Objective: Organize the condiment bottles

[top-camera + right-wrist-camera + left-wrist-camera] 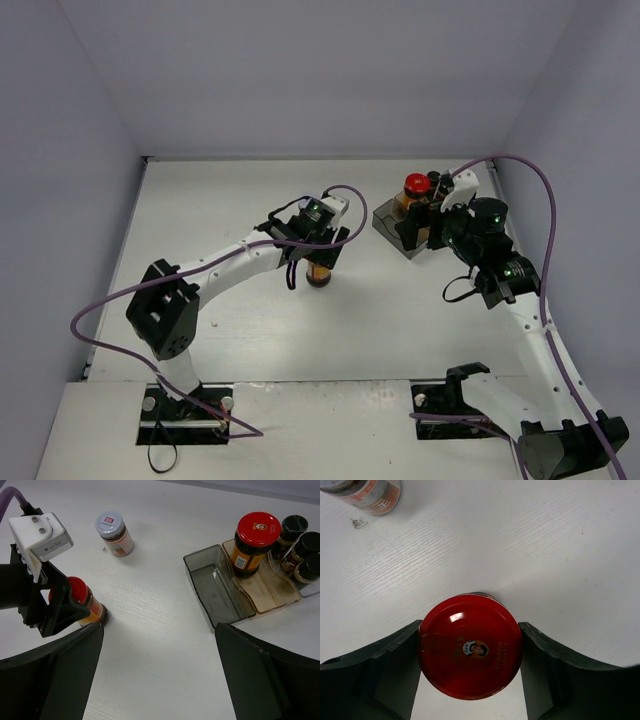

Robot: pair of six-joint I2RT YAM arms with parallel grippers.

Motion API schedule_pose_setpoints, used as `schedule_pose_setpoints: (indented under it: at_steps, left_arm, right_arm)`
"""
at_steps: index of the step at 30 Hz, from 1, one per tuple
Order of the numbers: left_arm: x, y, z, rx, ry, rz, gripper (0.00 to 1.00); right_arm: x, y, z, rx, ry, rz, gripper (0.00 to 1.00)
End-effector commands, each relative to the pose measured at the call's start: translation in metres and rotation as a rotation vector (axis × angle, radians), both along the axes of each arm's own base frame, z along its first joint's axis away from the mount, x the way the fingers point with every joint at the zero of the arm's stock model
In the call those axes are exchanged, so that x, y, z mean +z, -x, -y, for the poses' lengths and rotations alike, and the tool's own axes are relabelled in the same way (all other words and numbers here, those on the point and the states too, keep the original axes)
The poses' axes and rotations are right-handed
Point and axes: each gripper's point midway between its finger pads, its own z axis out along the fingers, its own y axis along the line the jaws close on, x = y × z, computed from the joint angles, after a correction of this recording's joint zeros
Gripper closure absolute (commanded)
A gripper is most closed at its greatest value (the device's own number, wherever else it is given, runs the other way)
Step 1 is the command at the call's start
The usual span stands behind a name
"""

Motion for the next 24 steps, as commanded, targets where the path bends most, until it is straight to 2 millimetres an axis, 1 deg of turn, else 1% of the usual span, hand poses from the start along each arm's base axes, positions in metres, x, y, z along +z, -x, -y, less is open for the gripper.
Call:
schedule_pose_setpoints:
  at_steps: [1, 2, 3, 5, 7, 11, 16, 17, 18, 20, 21, 24]
  left_arm:
    - [0.054, -0.016, 0.019, 0.016, 0.125, 0.130, 0.58]
    - [0.052, -0.015, 0.018, 0.014, 0.125, 0.125, 0.54]
    - [0.055, -0.014, 0.018, 0.012, 0.132, 0.129, 0.45]
    - [0.056, -0.012, 0.016, 0.012, 0.136, 0.130, 0.36]
    - [0.063, -0.011, 0.015, 0.013, 0.145, 0.141, 0.27]
    - [0.073, -0.010, 0.013, 0.013, 0.160, 0.156, 0.22]
    - [0.085, -0.003, 0.010, 0.014, 0.181, 0.155, 0.20]
    - [0.089, -0.002, 0.009, 0.017, 0.187, 0.156, 0.19]
    - [0.103, -0.001, 0.007, 0.022, 0.208, 0.175, 0.19]
    - [0.114, 0.000, -0.001, 0.042, 0.207, 0.196, 0.19]
    - [0.125, 0.002, -0.008, 0.056, 0.211, 0.216, 0.19]
    - [0.140, 0.001, -0.038, 0.137, 0.187, 0.239, 0.19]
  right_arm:
    - [0.015, -0.004, 0.002, -0.019, -0.018, 0.060, 0.00]
    - [0.016, -0.004, 0.001, -0.019, -0.019, 0.061, 0.00]
    - [0.016, -0.004, 0.001, -0.017, -0.019, 0.061, 0.00]
    - [0.015, -0.004, 0.001, -0.019, -0.018, 0.058, 0.00]
    - [0.014, -0.004, 0.001, -0.016, -0.017, 0.057, 0.00]
    - [0.012, -0.004, 0.003, -0.019, -0.007, 0.052, 0.00]
    - [0.016, -0.004, 0.002, -0.010, 0.000, 0.058, 0.00]
    - [0.017, -0.004, 0.000, 0.001, -0.003, 0.058, 0.00]
    - [0.020, -0.004, -0.002, 0.011, -0.002, 0.062, 0.00]
    - [0.019, -0.006, -0.005, 0.029, -0.006, 0.051, 0.00]
    - [0.019, -0.006, -0.008, 0.038, -0.007, 0.051, 0.00]
    - [0.014, -0.009, -0.023, 0.084, -0.007, 0.027, 0.00]
